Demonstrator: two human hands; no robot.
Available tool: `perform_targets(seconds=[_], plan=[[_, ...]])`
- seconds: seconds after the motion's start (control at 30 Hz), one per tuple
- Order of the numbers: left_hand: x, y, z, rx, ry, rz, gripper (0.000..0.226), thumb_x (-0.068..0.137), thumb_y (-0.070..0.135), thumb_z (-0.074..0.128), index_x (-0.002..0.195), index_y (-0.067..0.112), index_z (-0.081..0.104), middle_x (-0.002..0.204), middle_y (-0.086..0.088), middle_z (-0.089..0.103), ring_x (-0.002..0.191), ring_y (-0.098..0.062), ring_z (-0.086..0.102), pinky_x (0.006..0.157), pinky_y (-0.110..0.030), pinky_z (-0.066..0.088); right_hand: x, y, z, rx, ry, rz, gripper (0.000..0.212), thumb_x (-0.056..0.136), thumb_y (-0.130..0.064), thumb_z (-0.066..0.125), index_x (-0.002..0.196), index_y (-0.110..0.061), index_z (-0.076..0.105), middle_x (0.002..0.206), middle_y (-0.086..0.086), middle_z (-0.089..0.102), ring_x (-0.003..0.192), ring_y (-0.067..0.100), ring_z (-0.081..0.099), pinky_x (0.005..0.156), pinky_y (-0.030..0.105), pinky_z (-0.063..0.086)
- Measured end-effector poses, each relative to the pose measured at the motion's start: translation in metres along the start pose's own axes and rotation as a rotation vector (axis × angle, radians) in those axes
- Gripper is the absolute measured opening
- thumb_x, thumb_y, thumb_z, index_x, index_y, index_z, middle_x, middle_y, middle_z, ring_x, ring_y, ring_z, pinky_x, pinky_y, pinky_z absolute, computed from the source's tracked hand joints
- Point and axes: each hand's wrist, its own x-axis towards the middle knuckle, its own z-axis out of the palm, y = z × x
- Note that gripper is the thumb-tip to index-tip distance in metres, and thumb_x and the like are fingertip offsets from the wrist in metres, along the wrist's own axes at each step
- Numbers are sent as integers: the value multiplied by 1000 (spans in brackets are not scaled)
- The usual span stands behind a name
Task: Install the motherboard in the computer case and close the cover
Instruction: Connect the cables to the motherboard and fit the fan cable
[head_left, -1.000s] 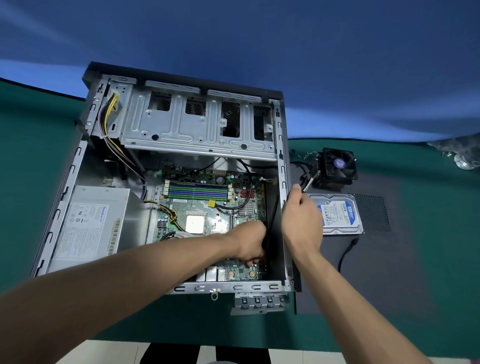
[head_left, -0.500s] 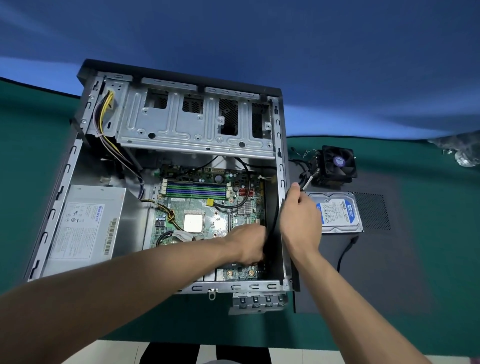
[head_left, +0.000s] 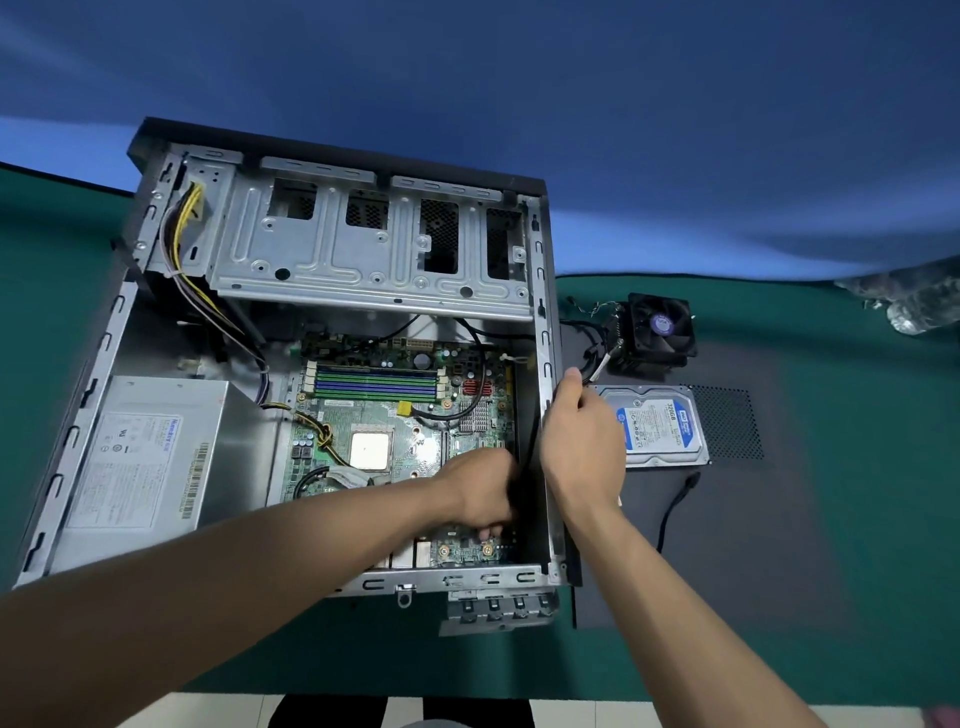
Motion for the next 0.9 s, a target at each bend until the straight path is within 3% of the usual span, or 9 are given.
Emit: perform_targets(seconds=[0.1, 0.17, 0.37, 0.57, 0.7, 0.9], plan=[[-5, -1, -2, 1, 16, -2, 7, 82, 4, 65, 79, -3, 67, 63, -9, 66, 38, -4, 54, 44, -22, 46, 0, 0, 0, 6, -1, -1, 48, 101, -44, 25, 80, -14, 57, 69, -7, 50, 73, 22, 49, 65, 34, 31], [-6, -1, -1, 64, 46, 9, 10, 81, 7, 67, 75, -1, 65, 61, -7, 62, 41, -6, 50, 41, -19, 38, 0, 0, 0, 6, -3, -4, 49, 101, -44, 25, 79, -14, 56, 69, -8, 50, 72, 21, 49, 63, 34, 30], [-6, -2, 1, 185, 90, 21, 21, 84, 10, 65, 65, 6, 56, 55, -1, 47, 61, -20, 57, 55, -24, 41, 0, -1, 0, -1, -6, 6, 49, 101, -45, 24, 80, -15, 57, 70, -7, 51, 77, 24, 51, 65, 34, 32], [-7, -3, -3, 10, 24, -25, 15, 86, 4, 62, 75, -5, 65, 65, -12, 65, 51, -19, 58, 45, -22, 45, 0, -1, 0, -5, -1, 1, 48, 101, -43, 25, 80, -15, 57, 68, -7, 47, 76, 24, 48, 66, 35, 30], [-10, -4, -6, -103, -8, -40, 26, 88, 3, 61, 62, 4, 56, 62, -7, 63, 45, -15, 57, 41, -21, 45, 0, -1, 1, -8, 5, -1, 49, 101, -43, 25, 77, -13, 56, 67, -8, 47, 75, 25, 48, 65, 35, 30], [-9, -3, -6, -148, 14, -27, 19, 88, 1, 60, 70, -2, 62, 70, -15, 67, 55, -25, 62, 49, -29, 51, 1, 1, 2, -8, 7, -3, 51, 100, -44, 24, 79, -12, 58, 70, -4, 51, 76, 25, 50, 67, 35, 32]])
